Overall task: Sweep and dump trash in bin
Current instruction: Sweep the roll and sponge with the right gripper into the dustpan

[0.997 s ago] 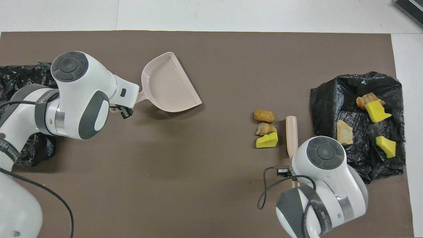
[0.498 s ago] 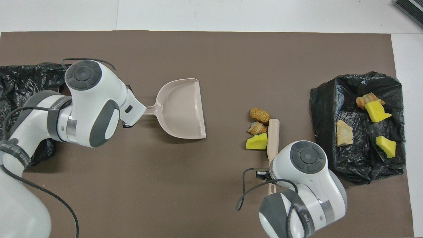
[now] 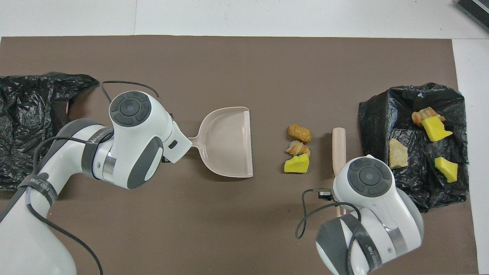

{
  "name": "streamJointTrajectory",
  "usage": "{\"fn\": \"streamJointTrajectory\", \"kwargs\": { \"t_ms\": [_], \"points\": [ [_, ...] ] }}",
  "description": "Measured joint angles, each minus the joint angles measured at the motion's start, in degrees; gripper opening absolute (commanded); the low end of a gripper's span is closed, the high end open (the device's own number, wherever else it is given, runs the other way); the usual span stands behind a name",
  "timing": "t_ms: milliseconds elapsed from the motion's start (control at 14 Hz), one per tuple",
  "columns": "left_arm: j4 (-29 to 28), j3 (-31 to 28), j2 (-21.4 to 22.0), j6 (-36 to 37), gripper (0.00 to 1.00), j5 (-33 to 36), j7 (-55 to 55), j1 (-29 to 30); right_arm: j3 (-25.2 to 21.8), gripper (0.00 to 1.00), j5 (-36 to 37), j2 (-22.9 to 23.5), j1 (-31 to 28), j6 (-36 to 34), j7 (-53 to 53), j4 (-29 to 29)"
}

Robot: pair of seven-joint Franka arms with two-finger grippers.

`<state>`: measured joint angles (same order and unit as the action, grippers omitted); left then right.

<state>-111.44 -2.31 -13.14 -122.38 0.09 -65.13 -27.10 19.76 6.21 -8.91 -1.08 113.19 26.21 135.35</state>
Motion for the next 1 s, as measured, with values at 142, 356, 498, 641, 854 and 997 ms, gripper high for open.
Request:
{"fn": "streamJointTrajectory", "kwargs": {
  "t_ms": [142,356,498,641,854,997],
  "points": [
    [-0.57,-0.02,0.43,0.0,0.0,0.0,2.71,-1.19,-0.02,0.0,0.06,0.08,-2.18,0.28,-2.31,0.33],
    [-0.77,-0.03,0.64,0.0,0.0,0.0,3.98,-1.76,0.48,0.0,0.04,2.75,-1.44,3.4,-1.92,1.11],
    [-0.8,-0.04,0.64,-0.01,0.0,0.0,4.07,-1.77,0.67,0.0,-0.89,5.02,1.31,4.53,-0.7,0.99],
    [-0.84,-0.03,0.64,-0.01,0.0,0.0,4.32,-1.85,0.87,0.0,-5.16,5.75,4.28,4.69,0.22,0.78],
    [-0.98,-0.02,0.67,-0.03,0.0,0.0,4.71,-2.06,1.06,0.0,-12.88,6.09,6.46,4.69,-0.93,-0.37],
    [-1.06,-0.02,0.71,-0.1,0.0,0.0,4.92,-2.14,1.09,0.0,-18.56,7.85,8.22,4.71,-1.62,-2.65]
  ]
}}
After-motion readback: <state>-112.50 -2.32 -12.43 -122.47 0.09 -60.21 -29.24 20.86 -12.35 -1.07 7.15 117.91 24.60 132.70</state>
